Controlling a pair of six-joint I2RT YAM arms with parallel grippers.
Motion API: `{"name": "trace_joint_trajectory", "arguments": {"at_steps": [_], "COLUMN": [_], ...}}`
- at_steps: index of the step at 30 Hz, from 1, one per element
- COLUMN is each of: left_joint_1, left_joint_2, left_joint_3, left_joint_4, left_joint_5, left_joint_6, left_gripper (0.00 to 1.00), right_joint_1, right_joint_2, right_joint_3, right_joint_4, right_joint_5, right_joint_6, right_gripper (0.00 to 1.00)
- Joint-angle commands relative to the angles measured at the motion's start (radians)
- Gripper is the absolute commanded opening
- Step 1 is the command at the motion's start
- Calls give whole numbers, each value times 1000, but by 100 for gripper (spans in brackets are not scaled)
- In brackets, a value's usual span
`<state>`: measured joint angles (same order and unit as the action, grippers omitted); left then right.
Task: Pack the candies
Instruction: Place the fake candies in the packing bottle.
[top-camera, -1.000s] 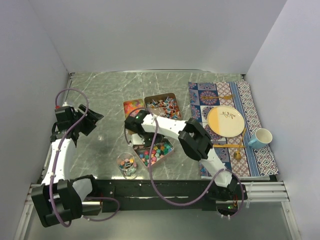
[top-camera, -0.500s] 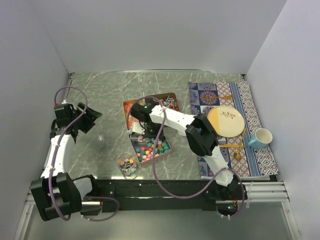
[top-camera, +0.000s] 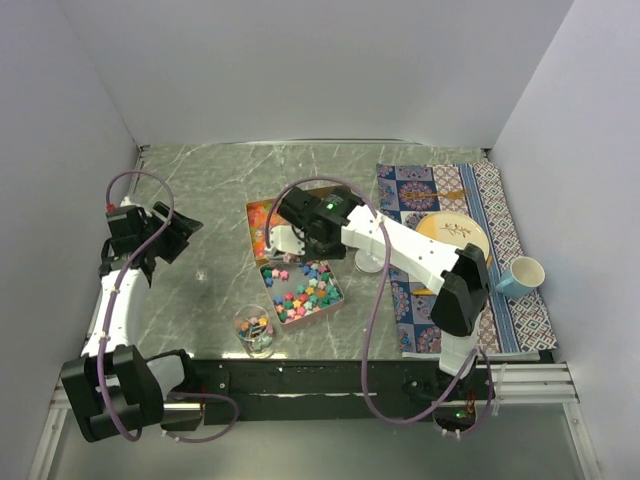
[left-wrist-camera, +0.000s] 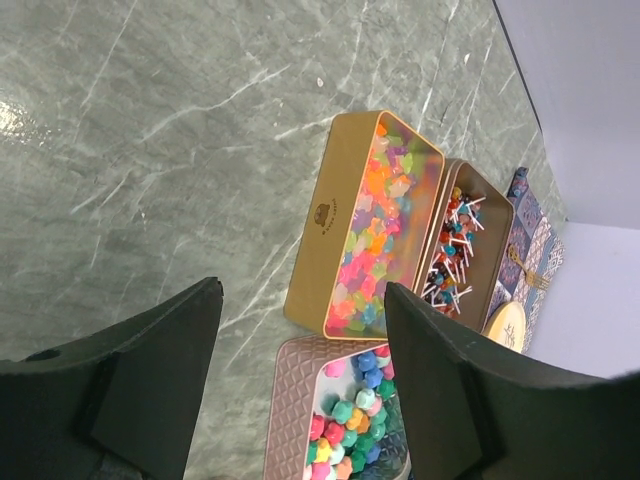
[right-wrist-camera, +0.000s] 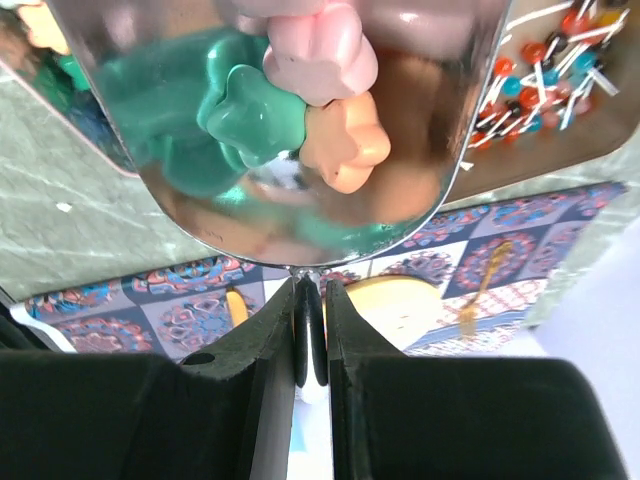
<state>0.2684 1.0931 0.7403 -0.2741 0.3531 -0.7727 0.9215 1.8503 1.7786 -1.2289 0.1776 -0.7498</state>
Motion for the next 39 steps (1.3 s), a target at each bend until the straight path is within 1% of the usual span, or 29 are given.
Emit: {"name": "trace_joint_trajectory", "arguments": {"at_steps": [1, 5, 10, 13, 16, 21, 26, 35, 39], "left_joint_1": [9, 17, 29, 38, 43, 51, 60, 78, 84], "left_joint_2": [-18, -7, 72, 83, 73, 39, 7, -21, -33], "left_joint_3": [22, 34, 106, 134, 151, 148, 137, 137, 136], "left_joint_4": [35, 41, 33, 38, 44, 44, 42, 47, 47], "left_joint_5": [3, -2, -19, -17, -9, -9, -3, 12, 14], "left_joint_6": [6, 15, 84, 82, 69, 61, 55, 43, 38], "left_gripper": [72, 74, 74, 74, 74, 74, 75, 75, 75], "right_joint_1": [75, 155, 197, 226, 257, 295, 345, 381, 395], "right_joint_2": [-31, -20, 30, 50, 84, 96, 133, 153, 150], "right_joint_3": [68, 96, 150, 157, 162, 114, 146, 133, 130], "right_joint_4": [-64, -116, -170, -181, -205, -205, -210, -210, -211], "right_joint_5": [74, 111, 163, 198, 237, 293, 348, 529, 577], "right_joint_6": [-49, -82, -147, -174, -171, -191, -201, -293, -332], "right_gripper": [0, 0, 0, 0, 0, 0, 0, 0, 0]}}
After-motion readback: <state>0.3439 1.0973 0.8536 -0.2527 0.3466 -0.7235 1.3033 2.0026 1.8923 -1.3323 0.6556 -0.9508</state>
